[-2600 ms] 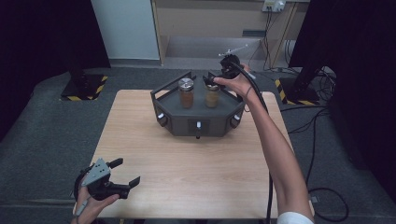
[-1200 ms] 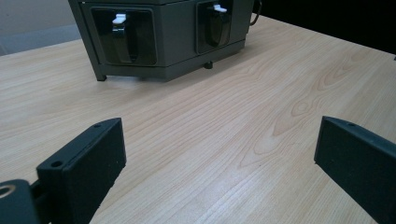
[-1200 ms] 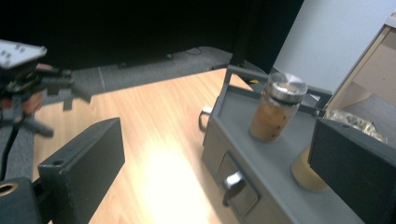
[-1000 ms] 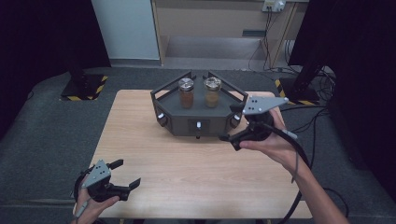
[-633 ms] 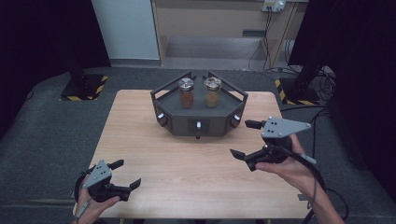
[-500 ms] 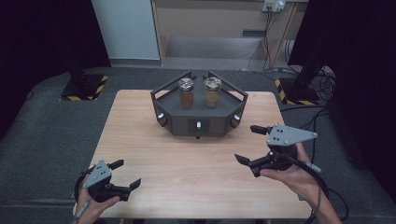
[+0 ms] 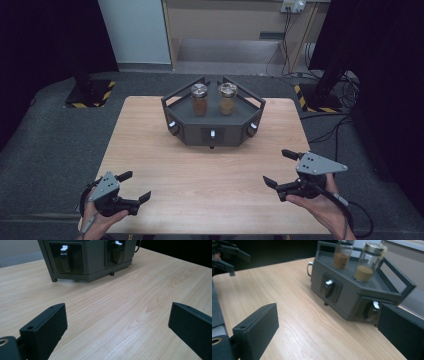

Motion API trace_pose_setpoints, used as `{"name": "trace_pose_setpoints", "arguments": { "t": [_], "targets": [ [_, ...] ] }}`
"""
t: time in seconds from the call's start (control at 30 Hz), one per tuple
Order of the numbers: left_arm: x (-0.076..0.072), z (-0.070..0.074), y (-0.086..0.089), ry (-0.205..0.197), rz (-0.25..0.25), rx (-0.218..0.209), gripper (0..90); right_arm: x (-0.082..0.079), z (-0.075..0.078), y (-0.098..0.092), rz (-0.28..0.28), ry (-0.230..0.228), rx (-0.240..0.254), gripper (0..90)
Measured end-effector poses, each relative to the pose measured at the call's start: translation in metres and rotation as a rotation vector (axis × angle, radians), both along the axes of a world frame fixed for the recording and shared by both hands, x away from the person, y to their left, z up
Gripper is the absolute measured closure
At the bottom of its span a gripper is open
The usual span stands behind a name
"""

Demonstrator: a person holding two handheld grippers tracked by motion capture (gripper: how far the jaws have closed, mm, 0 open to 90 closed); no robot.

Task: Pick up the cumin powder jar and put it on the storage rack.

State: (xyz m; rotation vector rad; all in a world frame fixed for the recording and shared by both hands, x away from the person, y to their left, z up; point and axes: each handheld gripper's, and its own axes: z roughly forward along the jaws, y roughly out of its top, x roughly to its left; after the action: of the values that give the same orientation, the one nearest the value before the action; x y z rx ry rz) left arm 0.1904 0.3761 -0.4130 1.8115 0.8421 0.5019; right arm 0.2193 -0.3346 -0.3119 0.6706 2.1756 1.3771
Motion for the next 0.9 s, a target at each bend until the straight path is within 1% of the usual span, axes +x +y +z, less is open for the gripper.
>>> {"name": "trace_pose_setpoints", "arguments": {
  "t": [0.13,0.3,0.4,0.47,0.57,0.77,0.9],
  "targets": [
    [0.0,0.0,0.0,0.002,0.0,0.0,1.1,-0.003,-0.01,-0.004,-0.019,0.018,0.008,4.2],
    [0.0,0.0,0.0,0.002,0.0,0.0,1.1,-0.009,-0.023,-0.007,-0.047,0.026,0.011,4.2],
    [0.0,0.0,-0.001,0.003,0.001,0.001,1.1,-0.01,-0.03,-0.009,-0.06,0.049,0.014,3.9],
    [0.0,0.0,-0.001,0.003,0.001,0.001,1.1,-0.013,-0.035,-0.01,-0.068,0.05,0.014,4.2],
    [0.0,0.0,-0.001,0.004,0.002,0.002,1.1,-0.018,-0.043,-0.011,-0.095,0.036,0.01,4.2],
    [0.0,0.0,-0.001,0.003,0.003,0.003,1.2,-0.029,-0.063,-0.018,-0.147,0.03,0.033,4.2],
    [-0.001,0.0,-0.001,0.003,0.006,0.004,1.2,-0.032,-0.074,-0.022,-0.166,0.046,0.047,4.2]
  ]
}}
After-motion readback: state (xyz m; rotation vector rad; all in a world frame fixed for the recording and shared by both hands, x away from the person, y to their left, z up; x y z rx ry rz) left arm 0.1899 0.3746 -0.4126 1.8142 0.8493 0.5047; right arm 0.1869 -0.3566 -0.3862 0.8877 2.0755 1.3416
